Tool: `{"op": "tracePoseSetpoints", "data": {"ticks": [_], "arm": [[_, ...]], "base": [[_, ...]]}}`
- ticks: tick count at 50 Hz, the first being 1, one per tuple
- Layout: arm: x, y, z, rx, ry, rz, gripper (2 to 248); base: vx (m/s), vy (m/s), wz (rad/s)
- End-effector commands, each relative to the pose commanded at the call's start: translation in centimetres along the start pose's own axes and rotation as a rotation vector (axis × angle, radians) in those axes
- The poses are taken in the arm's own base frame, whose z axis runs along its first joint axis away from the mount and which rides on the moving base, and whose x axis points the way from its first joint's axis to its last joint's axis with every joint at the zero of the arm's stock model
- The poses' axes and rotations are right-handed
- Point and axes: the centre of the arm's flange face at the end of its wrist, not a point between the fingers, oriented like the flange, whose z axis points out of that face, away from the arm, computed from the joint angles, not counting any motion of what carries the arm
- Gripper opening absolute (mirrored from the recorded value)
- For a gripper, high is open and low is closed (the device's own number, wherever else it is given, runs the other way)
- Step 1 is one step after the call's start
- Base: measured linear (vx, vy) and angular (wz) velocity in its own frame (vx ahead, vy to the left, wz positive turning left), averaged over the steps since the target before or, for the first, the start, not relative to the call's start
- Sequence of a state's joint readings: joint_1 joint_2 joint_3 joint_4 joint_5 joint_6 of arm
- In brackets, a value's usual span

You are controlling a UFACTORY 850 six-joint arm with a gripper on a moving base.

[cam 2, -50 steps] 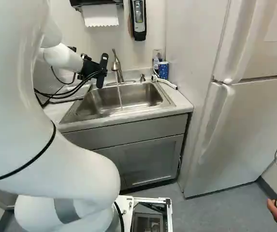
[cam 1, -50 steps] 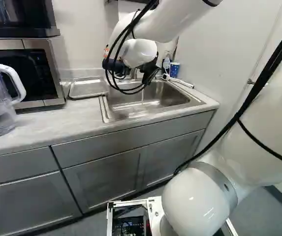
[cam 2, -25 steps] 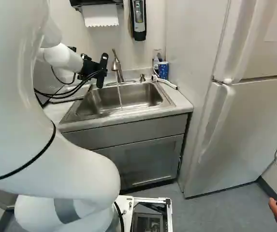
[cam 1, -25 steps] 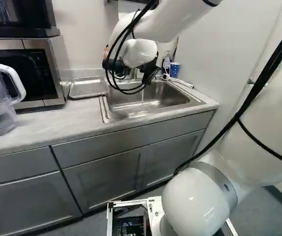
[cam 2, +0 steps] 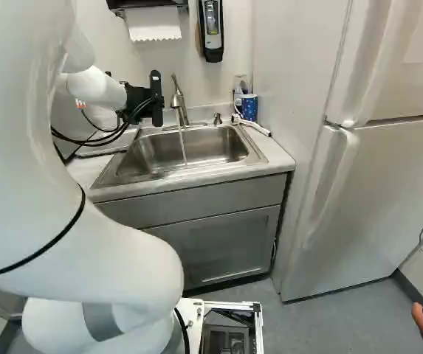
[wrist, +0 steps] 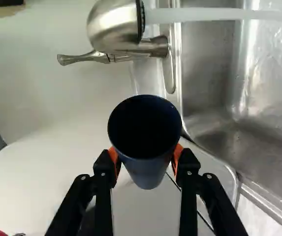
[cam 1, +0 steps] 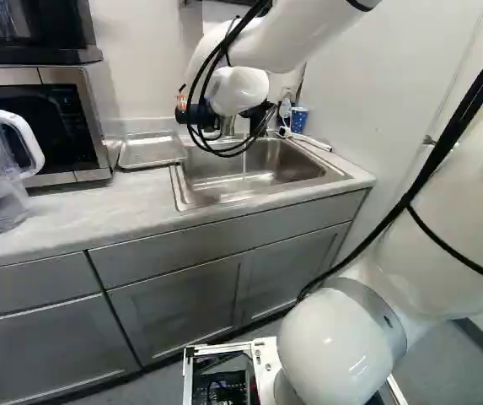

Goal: Rinse the cup and place it in the tray

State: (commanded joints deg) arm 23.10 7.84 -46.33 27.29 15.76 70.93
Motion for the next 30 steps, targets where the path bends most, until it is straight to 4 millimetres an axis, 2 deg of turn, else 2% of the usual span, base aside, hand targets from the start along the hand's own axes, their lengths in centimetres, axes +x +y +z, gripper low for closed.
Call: {"op": "tracePoseSetpoints", "data": {"ticks": [30], "arm": [[0.00, 0.00, 0.00, 0.000, 0.000, -0.316, 122]], "base": [[0.000, 0.000, 0.000]]}}
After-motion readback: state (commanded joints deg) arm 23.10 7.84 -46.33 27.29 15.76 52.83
